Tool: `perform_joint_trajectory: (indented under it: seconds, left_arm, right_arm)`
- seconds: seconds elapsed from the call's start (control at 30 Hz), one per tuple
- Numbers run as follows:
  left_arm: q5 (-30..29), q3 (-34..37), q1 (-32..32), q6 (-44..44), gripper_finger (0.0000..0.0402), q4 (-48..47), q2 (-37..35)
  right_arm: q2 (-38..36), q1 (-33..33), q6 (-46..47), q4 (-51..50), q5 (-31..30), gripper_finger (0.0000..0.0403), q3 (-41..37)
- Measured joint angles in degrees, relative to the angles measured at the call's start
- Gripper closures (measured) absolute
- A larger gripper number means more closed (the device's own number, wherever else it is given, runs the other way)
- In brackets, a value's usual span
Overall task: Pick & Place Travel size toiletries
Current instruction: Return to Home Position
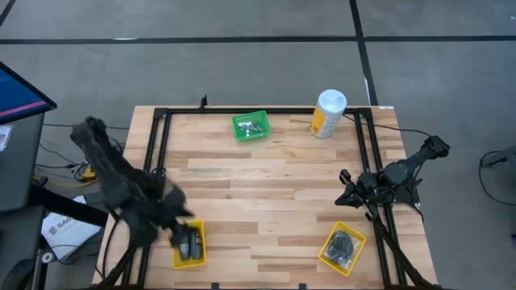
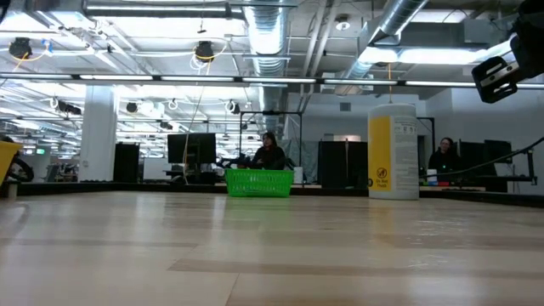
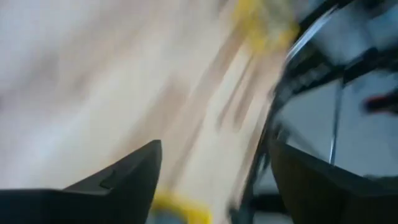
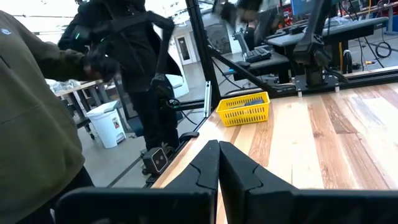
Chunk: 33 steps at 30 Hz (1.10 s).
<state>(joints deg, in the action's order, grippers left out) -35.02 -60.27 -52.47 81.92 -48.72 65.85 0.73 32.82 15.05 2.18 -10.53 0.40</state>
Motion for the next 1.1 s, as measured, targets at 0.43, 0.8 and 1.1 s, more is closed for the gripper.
perform_joint_trajectory:
  seconds: [0.43, 0.8, 1.1]
  left_arm:
    - [-14.8, 2.4, -1.8, -58.8, 0.0259, 11.3, -39.2]
    - [-4.1, 32.6, -1.8, -71.1, 0.0336, 34.5, -64.3]
    - [-2.0, 52.8, -1.6, -70.1, 0.0376, 52.2, -65.3]
  right_arm:
    - [0.0, 0.0, 0.0, 0.0, 0.0, 0.0403, 0.0]
    - [0.0, 0.0, 0.0, 0.0, 0.0, 0.0403, 0.0]
    - [0.0, 0.0, 0.0, 0.0, 0.0, 0.0403, 0.0]
